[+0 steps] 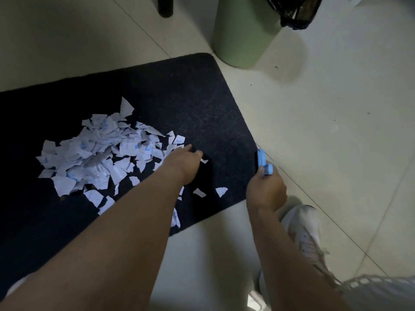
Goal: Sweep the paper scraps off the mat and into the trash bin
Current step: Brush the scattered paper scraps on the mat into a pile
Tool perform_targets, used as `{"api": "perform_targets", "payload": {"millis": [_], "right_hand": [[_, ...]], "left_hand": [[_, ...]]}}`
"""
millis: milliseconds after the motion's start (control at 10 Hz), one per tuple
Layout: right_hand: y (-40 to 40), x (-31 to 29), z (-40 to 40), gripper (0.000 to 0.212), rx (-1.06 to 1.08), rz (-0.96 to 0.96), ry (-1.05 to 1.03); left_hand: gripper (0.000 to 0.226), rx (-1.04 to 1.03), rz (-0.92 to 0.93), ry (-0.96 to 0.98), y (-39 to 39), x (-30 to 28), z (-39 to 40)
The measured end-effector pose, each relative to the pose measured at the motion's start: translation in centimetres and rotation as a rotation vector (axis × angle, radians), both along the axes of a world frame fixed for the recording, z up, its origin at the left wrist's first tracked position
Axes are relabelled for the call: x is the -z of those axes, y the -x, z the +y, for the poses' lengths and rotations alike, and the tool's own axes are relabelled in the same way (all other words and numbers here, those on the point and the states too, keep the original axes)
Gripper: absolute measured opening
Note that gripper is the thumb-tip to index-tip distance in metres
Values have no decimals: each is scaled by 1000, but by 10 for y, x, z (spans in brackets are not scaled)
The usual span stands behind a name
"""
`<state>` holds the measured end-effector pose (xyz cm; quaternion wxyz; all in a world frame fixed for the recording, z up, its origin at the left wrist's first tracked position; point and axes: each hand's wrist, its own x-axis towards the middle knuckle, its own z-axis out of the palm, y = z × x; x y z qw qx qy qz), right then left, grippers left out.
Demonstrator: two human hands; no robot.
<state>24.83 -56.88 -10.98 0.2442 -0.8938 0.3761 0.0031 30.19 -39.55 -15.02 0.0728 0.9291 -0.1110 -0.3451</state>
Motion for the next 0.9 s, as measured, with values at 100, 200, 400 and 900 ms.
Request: {"api": "perform_targets", "payload": {"millis": [100,200,400,900], "right_hand": [[2,7,-11,25,17,-13,3],[5,17,-21,27,29,-20,-18],[11,20,-18,26,-28,80,-14],[10,4,-22,28,157,-98,-147]], "left_hand": [[73,49,57,-101,3,4,-10],[68,60,116,-180,3,4,-18],[76,42,287,-291,-7,-3,-30],[41,-45,155,-135,-2,8,-13]]}}
